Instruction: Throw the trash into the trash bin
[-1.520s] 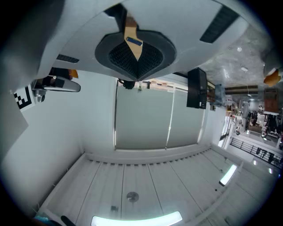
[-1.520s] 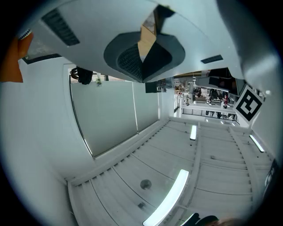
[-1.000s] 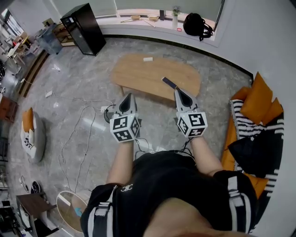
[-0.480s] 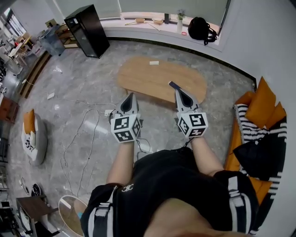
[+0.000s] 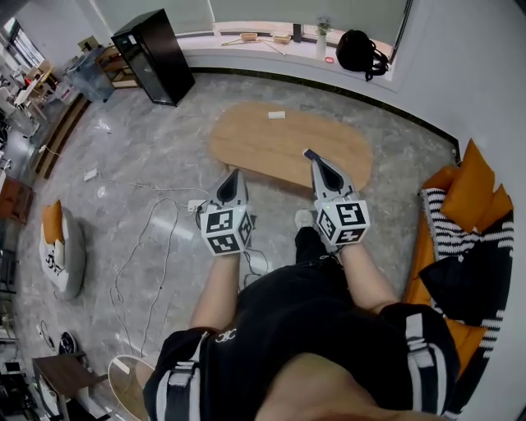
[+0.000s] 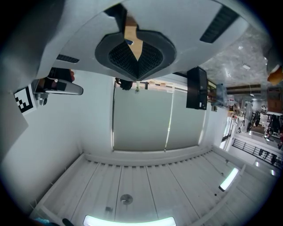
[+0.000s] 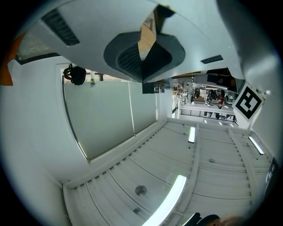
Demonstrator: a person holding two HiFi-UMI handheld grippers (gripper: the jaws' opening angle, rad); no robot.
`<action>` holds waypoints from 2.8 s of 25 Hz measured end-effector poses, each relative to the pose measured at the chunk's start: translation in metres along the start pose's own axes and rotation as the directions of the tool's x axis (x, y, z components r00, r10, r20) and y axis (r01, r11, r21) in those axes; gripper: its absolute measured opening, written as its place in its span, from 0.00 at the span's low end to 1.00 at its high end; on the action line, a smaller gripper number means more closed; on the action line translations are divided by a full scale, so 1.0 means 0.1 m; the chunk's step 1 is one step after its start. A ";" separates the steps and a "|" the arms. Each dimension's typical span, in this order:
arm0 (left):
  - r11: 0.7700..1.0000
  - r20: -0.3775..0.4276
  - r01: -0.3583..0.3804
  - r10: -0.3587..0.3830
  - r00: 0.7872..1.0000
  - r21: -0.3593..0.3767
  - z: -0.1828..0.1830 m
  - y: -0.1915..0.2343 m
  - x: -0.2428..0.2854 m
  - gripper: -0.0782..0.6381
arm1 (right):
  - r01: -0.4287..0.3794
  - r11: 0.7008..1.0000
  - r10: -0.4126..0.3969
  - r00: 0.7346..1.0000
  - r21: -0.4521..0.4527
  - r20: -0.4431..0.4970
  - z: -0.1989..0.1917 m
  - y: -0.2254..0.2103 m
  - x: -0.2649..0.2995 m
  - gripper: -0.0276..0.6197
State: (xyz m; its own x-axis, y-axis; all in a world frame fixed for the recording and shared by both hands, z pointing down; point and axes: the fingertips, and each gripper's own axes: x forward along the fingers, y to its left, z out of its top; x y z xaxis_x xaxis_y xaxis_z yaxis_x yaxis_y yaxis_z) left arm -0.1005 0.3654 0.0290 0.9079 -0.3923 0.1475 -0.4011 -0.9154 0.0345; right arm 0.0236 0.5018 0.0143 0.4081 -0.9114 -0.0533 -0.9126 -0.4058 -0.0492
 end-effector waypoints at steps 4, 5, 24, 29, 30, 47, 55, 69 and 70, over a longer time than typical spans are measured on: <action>1.000 -0.007 -0.016 0.016 1.000 0.001 0.00 0.14 0.28 0.13 | -0.021 1.000 0.021 1.000 0.010 0.001 -0.08 -0.11 0.38 0.06; 1.000 -0.010 -0.020 0.020 1.000 -0.002 0.00 0.20 0.36 0.13 | -0.028 1.000 0.028 1.000 0.009 0.003 -0.08 -0.13 0.49 0.06; 0.996 -0.074 -0.088 0.089 0.993 0.023 0.39 0.78 2.81 0.13 | -0.143 0.988 0.146 0.989 0.065 -0.035 -0.25 -1.29 2.92 0.06; 0.994 -0.090 -0.113 0.113 0.989 0.004 0.46 0.93 3.37 0.13 | -0.174 0.982 0.178 0.982 0.068 -0.061 -0.29 -1.56 3.49 0.06; 0.993 -0.095 -0.118 0.117 0.989 -0.001 0.47 0.97 3.46 0.13 | -0.178 0.982 0.183 0.981 0.069 -0.068 -0.30 -1.60 3.60 0.06; 0.980 -0.239 -0.178 0.152 0.959 -0.089 -0.12 1.56 4.35 0.13 | -0.329 0.932 0.269 0.910 -0.153 -0.315 -1.11 -1.64 4.73 0.06; 0.974 -0.281 -0.194 0.154 0.947 -0.121 -0.44 1.76 4.54 0.13 | -0.507 0.730 0.251 0.823 -0.459 -0.510 -1.80 -1.66 5.06 0.06; 0.957 -0.382 -0.234 0.155 0.911 -0.171 -0.99 1.86 4.83 0.13 | -0.706 0.617 0.234 0.586 -0.347 -0.776 -3.36 -1.89 5.86 0.22; 0.956 -0.392 -0.239 0.157 0.906 -0.171 -1.04 1.87 4.83 0.13 | -0.713 0.615 0.229 0.570 -0.337 -0.789 -3.48 -1.90 5.93 0.22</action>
State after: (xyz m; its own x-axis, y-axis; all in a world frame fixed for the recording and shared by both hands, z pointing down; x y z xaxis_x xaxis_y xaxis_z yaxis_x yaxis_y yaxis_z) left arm 0.2504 0.0137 0.2096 0.7125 -0.4637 0.5267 -0.6214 -0.7656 0.1667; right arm 0.4314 0.0144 0.3395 0.0053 -0.6668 0.7452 -0.8600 0.3772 0.3437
